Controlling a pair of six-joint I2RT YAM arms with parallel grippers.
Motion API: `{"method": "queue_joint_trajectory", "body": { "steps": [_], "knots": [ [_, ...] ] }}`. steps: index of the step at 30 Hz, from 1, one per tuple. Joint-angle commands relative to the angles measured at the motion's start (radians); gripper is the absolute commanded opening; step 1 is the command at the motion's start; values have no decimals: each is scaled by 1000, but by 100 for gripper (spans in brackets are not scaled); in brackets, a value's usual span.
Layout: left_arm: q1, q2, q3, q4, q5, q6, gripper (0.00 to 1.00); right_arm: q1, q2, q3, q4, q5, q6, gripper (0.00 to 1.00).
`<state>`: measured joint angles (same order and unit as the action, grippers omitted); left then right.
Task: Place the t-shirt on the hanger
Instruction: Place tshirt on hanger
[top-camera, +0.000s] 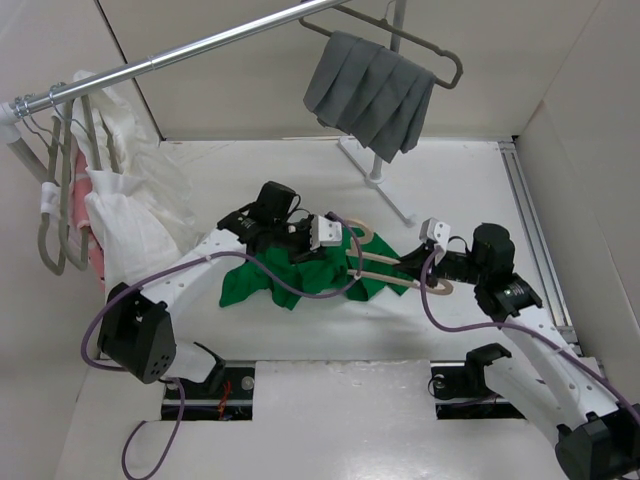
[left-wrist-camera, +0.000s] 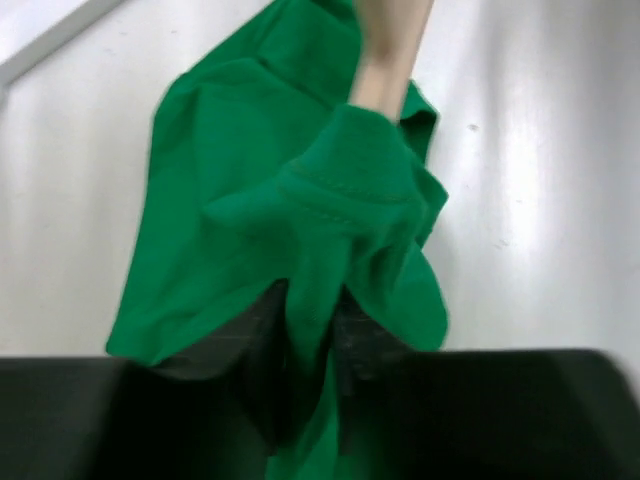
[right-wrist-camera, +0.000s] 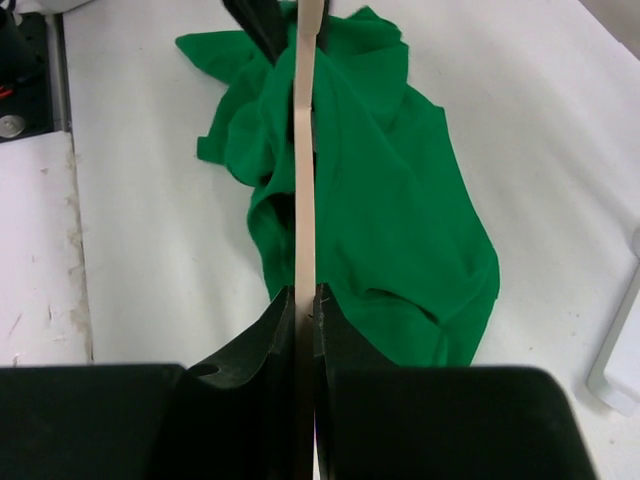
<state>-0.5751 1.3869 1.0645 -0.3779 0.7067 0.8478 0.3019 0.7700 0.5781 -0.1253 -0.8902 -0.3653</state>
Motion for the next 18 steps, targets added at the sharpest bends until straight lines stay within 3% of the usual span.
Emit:
{"method": "queue_joint_trajectory", "body": {
  "steps": [1,3,8,10,12,13,15,18],
  "knots": [
    [-22,-15,32,-38,82,19,11,5,-9,35,92,-38,-1,0],
    [-22,-25,32,-38,92,10,0,5,18,46,92,-38,-11,0],
    [-22,-46,32,-79,111,-19,0,5,69,80,92,22,-20,0],
    [-8,-66,32,-56,111,-68,0,5,98,106,92,72,-7,26],
    [27,-75,41,-18,88,-177,0,-23,130,147,78,126,14,62],
    [38,-84,41,8,68,-200,0,-44,130,167,52,169,38,88],
    [50,-94,41,8,50,-211,0,-55,140,215,23,235,72,100],
    [50,-114,41,30,50,-243,0,-104,88,284,13,362,144,100]
  ]
}}
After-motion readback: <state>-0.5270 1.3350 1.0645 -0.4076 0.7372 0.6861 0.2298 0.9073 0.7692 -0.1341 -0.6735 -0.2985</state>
